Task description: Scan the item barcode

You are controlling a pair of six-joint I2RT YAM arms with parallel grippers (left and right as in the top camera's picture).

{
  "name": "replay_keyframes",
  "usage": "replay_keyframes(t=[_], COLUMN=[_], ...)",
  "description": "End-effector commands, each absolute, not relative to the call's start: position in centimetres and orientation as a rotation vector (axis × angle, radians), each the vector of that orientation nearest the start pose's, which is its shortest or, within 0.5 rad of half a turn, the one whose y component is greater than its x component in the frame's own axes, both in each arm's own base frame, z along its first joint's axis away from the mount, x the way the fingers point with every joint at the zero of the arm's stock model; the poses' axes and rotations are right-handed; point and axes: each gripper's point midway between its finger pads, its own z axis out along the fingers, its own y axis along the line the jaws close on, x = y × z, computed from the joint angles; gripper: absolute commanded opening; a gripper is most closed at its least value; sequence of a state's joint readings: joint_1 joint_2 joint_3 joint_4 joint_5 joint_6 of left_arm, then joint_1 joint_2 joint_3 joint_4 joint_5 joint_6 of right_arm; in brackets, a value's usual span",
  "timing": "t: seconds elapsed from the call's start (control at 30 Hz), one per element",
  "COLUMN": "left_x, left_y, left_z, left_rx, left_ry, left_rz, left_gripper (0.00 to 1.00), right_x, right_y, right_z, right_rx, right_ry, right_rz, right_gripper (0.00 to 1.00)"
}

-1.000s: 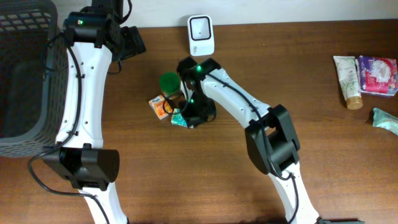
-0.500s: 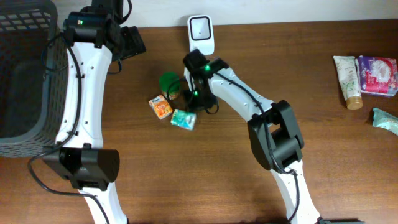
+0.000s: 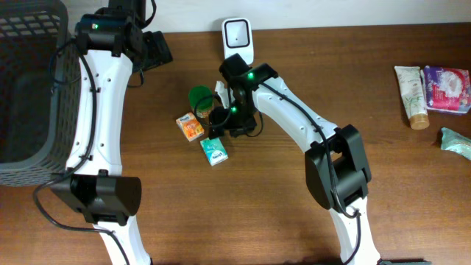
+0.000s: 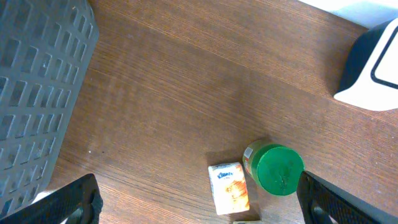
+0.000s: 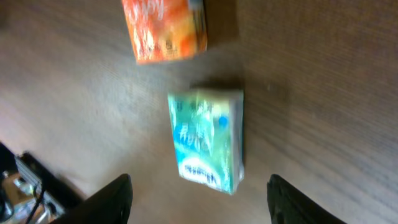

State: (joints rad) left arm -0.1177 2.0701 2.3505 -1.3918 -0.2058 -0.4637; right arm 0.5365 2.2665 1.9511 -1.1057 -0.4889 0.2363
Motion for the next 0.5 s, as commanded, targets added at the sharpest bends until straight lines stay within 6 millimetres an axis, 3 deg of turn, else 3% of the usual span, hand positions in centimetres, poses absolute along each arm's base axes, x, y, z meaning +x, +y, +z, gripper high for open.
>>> replay_keyframes(t=[0.0,0.03,0.07,0.1,0.13,0.2,0.23,0.33,0.47], left_x=[47.4,47.4,47.4,47.4,47.4,47.4,47.4,47.4,47.4], left_y=[-2.3,-2.3,-2.3,-2.3,-2.3,-2.3,-2.3,-2.3,-2.3], left_z=[25.0,25.0,25.0,25.0,25.0,25.0,25.0,25.0,25.0], left_rx=[-0.5,-0.5,-0.5,-0.5,-0.5,-0.5,-0.5,-0.5,-0.5], left_ry=[2.605,2.605,2.605,2.605,2.605,2.605,2.605,2.605,2.605], left_rz=[0.09,0.09,0.089,0.089,0.089,0.09,0.09,0.089,0.089], left_gripper=[0.99,0.99,0.99,0.99,0.99,0.99,0.99,0.99,0.99], right_x=[36.9,36.9,36.9,36.9,36.8,36.8,36.8,36.2,35.3], right_y=[31.4,31.0,30.5,30.5,30.4,30.7,30.8,31.1,32.1], right_z=[6.6,6.0,5.8,5.8,5.8,5.4,5.2,3.6,2.4], right_rx=[-0.546,-0.547,-0.54,-0.539,-0.532,-0.552,-0.568,-0.642,-0.657], right_ry=[3.005,3.01,3.019,3.022,3.028,3.013,3.005,2.986,2.974], right_rz=[0.72,0.668,0.622,0.622,0.621,0.618,0.615,0.616,0.74], right_gripper=[0.82,0.85,0.99,0.99,0.95,0.69,0.67,0.45,0.43])
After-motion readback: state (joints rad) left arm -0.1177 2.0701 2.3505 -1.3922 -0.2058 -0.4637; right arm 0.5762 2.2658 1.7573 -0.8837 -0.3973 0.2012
